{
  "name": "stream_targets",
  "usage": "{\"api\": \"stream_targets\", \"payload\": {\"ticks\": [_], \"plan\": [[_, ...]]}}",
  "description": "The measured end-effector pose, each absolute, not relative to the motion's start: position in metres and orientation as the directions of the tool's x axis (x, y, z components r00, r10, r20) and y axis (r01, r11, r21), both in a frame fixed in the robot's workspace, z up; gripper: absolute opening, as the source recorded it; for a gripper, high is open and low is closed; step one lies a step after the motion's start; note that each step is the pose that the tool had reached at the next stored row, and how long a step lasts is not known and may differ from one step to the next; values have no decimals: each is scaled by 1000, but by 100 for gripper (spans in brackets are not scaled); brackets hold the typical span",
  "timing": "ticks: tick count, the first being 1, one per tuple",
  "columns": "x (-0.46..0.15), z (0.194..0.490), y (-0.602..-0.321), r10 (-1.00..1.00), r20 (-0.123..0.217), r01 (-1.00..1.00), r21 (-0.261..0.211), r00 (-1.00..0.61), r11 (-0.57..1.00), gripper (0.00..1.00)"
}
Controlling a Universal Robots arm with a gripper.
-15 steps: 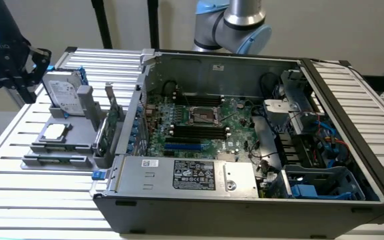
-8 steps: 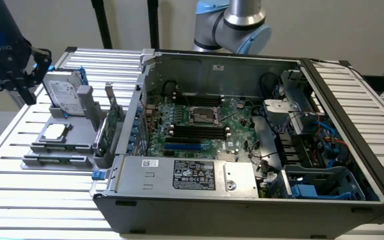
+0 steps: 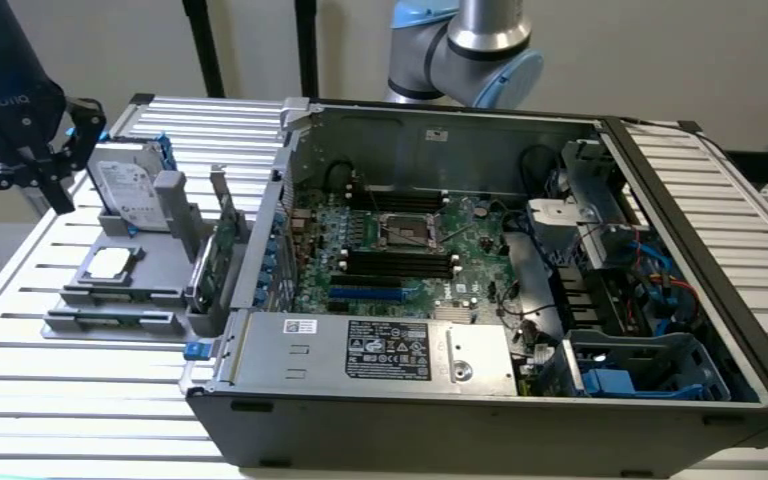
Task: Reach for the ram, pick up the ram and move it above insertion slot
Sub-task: 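Pick up the ram and move it above insertion slot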
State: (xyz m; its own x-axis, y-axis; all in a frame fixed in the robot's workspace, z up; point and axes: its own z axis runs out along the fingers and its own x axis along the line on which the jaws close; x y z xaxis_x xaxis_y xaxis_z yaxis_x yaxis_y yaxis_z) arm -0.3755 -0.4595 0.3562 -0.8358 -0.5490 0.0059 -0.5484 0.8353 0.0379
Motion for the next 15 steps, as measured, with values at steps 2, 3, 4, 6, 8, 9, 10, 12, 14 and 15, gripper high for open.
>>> {"api": "stream_targets", "payload": {"ticks": [2, 3, 4, 6, 8, 9, 10, 12, 14, 15], "plan": [[-375, 355, -459, -579, 6, -578, 38, -815, 815, 11], [-375, 354, -459, -593, 6, -593, 38, -805, 804, 11], [-375, 353, -459, -608, 6, -607, 38, -794, 794, 11], [-375, 352, -459, -637, 6, -636, 38, -771, 771, 11], [-375, 351, -459, -664, 6, -664, 38, -747, 747, 11], [-375, 350, -459, -678, 6, -677, 38, -735, 735, 11], [-375, 350, -459, -691, 6, -690, 38, -723, 723, 11], [-375, 349, -459, -716, 6, -716, 38, -698, 697, 11], [-375, 347, -459, -742, 6, -741, 38, -670, 670, 11], [-375, 347, -459, -754, 6, -753, 38, -657, 656, 11]]}}
